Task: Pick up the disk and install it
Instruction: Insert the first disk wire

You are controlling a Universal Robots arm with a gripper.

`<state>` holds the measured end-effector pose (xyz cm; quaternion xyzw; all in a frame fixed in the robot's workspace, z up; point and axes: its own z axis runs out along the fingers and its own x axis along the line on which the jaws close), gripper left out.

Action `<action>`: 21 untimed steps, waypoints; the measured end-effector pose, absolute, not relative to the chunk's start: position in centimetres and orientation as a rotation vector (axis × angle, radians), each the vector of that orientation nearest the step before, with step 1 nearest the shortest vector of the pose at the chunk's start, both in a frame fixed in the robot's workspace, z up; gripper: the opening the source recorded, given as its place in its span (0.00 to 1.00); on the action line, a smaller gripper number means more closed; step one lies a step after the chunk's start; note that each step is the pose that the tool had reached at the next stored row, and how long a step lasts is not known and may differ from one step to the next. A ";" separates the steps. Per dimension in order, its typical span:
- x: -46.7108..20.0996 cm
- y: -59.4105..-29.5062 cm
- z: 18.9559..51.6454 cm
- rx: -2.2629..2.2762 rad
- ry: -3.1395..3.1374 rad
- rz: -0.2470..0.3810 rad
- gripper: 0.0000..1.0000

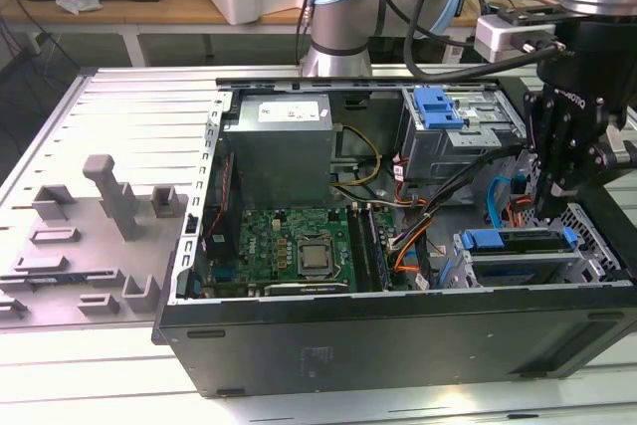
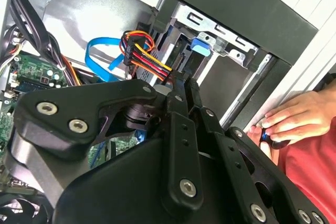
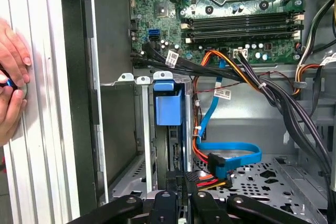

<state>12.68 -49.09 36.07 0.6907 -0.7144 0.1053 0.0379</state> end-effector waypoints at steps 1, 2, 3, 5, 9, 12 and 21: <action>12.7 -49.1 36.1 2.119 -2.192 0.323 0.17; 12.7 -49.1 36.0 2.119 -2.192 0.323 0.17; 12.7 -49.1 36.0 2.119 -2.192 0.323 0.17; 12.7 -49.1 36.0 2.119 -2.192 0.323 0.17; 12.8 -49.2 35.9 2.119 -2.192 0.323 0.17; 12.8 -49.2 35.8 2.119 -2.192 0.323 0.17; 12.8 -49.4 35.4 2.119 -2.192 0.323 0.17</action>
